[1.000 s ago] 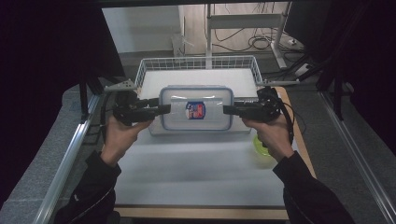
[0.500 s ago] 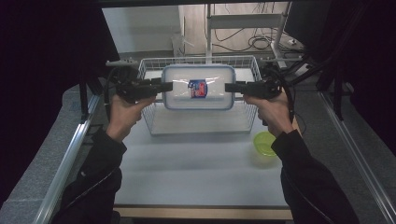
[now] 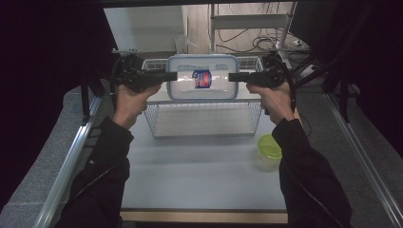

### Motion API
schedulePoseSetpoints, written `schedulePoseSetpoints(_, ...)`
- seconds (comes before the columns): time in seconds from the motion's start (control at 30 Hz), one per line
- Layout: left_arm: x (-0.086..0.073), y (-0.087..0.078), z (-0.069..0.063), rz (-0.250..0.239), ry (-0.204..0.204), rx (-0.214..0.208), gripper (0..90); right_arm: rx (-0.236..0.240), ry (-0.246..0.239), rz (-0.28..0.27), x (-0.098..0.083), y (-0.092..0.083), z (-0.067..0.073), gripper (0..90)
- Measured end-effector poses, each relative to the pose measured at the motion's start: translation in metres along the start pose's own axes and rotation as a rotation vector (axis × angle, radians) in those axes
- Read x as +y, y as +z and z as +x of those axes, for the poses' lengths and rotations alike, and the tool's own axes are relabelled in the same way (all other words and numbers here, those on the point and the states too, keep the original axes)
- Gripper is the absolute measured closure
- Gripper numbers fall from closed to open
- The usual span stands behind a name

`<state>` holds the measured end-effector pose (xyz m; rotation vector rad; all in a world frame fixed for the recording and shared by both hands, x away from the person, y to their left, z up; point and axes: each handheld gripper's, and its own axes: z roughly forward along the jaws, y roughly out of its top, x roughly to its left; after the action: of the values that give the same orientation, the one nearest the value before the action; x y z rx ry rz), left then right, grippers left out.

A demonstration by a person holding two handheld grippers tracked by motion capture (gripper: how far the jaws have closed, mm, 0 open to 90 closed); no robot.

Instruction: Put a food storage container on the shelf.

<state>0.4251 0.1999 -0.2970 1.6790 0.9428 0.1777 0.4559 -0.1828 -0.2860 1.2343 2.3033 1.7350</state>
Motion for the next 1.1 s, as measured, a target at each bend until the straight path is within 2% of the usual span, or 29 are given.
schedulePoseSetpoints(0.13, -0.004, 0.008, 0.008, -0.003, -0.029, 0.002, 49.1, -0.009, 0.030, -0.004, 0.002, 0.008, -0.011, 52.4)
schedulePoseSetpoints(0.33, -0.008, 0.013, 0.014, -0.012, -0.045, -0.002, 49.0, -0.006, 0.055, 0.003, 0.001, 0.013, -0.019, 52.1)
schedulePoseSetpoints(0.43, -0.009, 0.013, 0.015, -0.012, -0.041, 0.000, 48.7, -0.001, 0.065, -0.012, 0.000, 0.014, -0.021, 51.8)
schedulePoseSetpoints(0.6, -0.010, 0.014, 0.012, 0.006, 0.004, 0.035, 45.9, -0.014, 0.037, -0.015, 0.000, 0.016, -0.020, 50.3)
schedulePoseSetpoints(0.7, -0.012, 0.017, 0.010, 0.050, 0.046, 0.103, 45.5, -0.035, 0.013, -0.012, -0.001, 0.017, -0.019, 48.0)
schedulePoseSetpoints(0.77, -0.015, 0.021, 0.011, 0.066, 0.064, 0.128, 45.7, -0.061, 0.013, -0.003, -0.002, 0.019, -0.018, 44.5)
schedulePoseSetpoints(0.8, -0.016, 0.021, 0.012, 0.036, 0.048, 0.130, 43.0, -0.071, 0.017, -0.005, -0.003, 0.020, -0.018, 47.9)
schedulePoseSetpoints(0.83, -0.015, 0.019, 0.015, 0.013, 0.022, 0.098, 47.7, -0.085, 0.011, -0.007, -0.003, 0.020, -0.019, 48.1)
schedulePoseSetpoints(0.87, -0.014, 0.019, 0.015, 0.024, 0.020, 0.092, 49.1, -0.098, 0.010, -0.003, -0.003, 0.021, -0.020, 50.5)
schedulePoseSetpoints(0.9, -0.014, 0.020, 0.014, 0.056, 0.053, 0.115, 52.6, -0.101, 0.009, -0.002, -0.003, 0.021, -0.021, 49.7)
schedulePoseSetpoints(0.97, -0.016, 0.023, 0.010, 0.068, 0.086, 0.145, 50.9, -0.115, 0.003, -0.008, -0.003, 0.023, -0.021, 50.7)
schedulePoseSetpoints(1.1, -0.017, 0.025, 0.009, 0.062, 0.085, 0.137, 46.8, -0.147, -0.017, -0.016, -0.001, 0.025, -0.018, 51.2)
